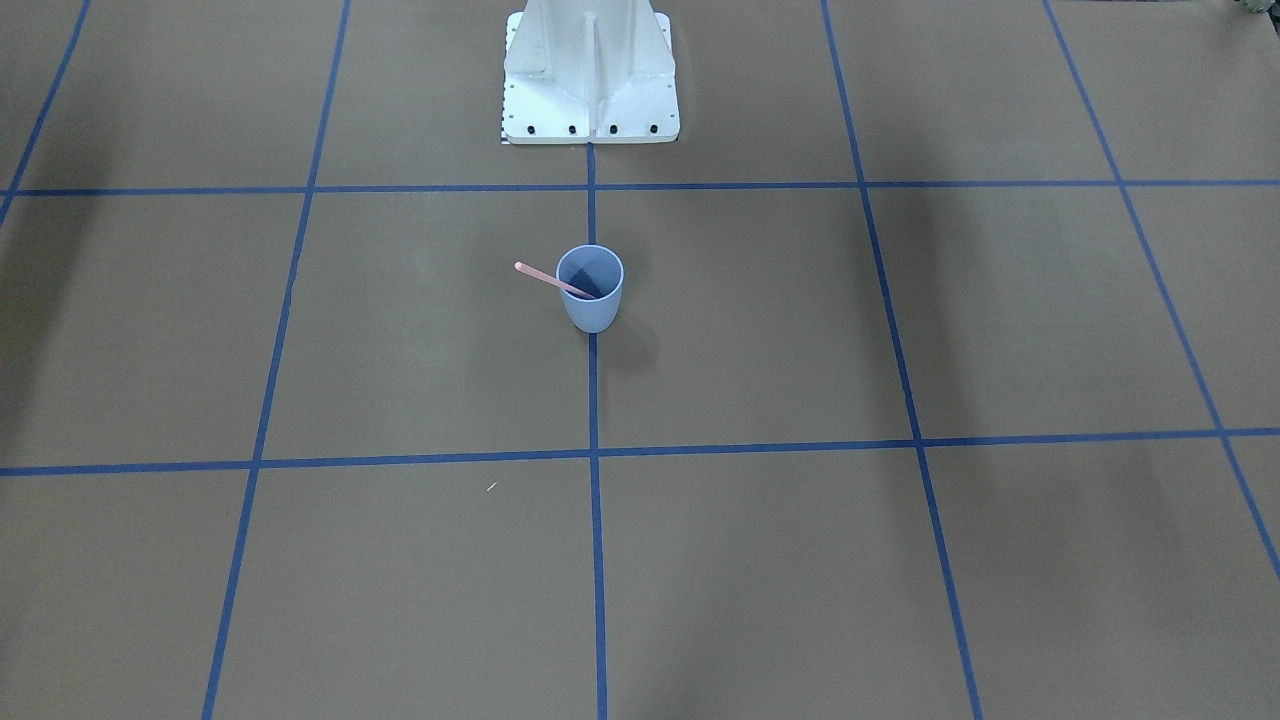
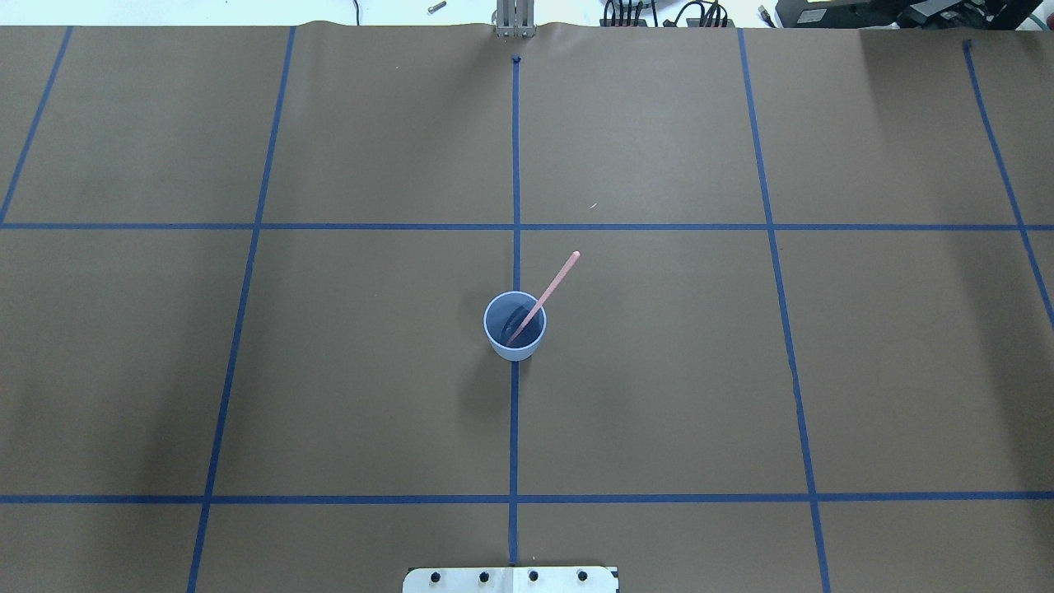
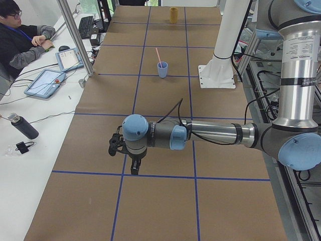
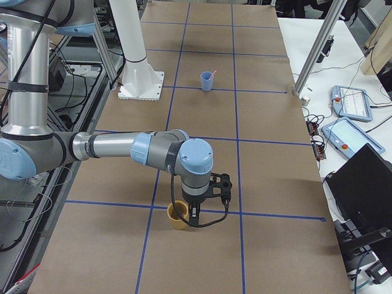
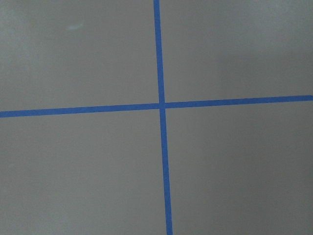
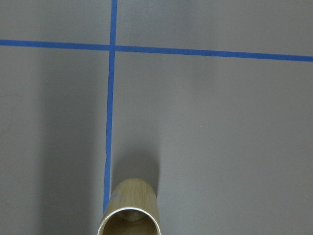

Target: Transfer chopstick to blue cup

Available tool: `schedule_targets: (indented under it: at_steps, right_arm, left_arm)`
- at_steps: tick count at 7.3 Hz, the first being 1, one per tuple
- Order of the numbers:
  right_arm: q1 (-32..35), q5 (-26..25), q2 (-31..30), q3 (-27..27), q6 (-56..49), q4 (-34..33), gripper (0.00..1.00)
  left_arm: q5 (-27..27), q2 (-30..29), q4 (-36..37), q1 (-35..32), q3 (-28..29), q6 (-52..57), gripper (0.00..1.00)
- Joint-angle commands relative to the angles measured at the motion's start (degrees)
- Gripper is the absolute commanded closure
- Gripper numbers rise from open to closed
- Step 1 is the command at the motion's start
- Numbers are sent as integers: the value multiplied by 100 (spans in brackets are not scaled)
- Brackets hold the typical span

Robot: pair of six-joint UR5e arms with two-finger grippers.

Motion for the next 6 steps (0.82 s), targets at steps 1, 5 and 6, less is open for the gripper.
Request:
schedule_targets:
  at_steps: [1,5,6]
  right_arm:
    - [-30,-16,-8,-12,544,470,0]
    - [-109,45,1,6,571,471,0]
    - [-153,37,19,14,571,480,0]
  left_arm:
    - [1,7,0,0,-4,7,1]
    - [1,15,0,0,13,-10,1]
    - [1,7,0,0,5,-10,1]
